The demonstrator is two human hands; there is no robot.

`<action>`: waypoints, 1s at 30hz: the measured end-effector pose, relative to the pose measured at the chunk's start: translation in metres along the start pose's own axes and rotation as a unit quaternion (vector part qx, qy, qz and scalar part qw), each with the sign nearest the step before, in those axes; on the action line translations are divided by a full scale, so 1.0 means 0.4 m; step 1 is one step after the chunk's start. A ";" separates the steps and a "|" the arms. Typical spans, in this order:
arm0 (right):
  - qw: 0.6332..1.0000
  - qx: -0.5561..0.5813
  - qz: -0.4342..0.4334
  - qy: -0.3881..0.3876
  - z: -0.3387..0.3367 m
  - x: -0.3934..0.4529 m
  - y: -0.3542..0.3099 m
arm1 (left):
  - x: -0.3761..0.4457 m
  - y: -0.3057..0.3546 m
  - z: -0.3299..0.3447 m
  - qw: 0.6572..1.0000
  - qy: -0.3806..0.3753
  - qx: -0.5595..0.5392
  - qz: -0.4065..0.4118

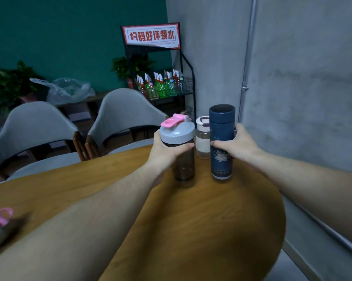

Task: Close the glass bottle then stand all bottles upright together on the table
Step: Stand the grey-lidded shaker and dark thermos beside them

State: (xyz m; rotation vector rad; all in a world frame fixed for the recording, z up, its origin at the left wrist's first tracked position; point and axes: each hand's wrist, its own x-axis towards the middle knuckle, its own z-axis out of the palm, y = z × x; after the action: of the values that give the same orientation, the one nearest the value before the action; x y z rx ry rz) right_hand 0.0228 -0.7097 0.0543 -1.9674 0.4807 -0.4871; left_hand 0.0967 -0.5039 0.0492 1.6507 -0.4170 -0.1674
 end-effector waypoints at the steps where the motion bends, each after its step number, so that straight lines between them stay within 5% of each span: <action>1: 1.000 0.004 0.004 0.004 -0.006 0.016 0.018 | 0.008 -0.003 0.020 1.000 0.002 -0.002 -0.001; 30: 0.997 -0.020 0.043 -0.056 0.021 0.107 0.100 | 0.104 -0.092 0.145 0.995 0.050 0.054 -0.071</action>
State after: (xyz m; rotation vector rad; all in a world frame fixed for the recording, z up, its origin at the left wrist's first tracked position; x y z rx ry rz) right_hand 0.0585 -0.7425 0.0200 -1.9912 0.5061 -0.3133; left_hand 0.1212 -0.5702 0.0111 1.7877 -0.2355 -0.1701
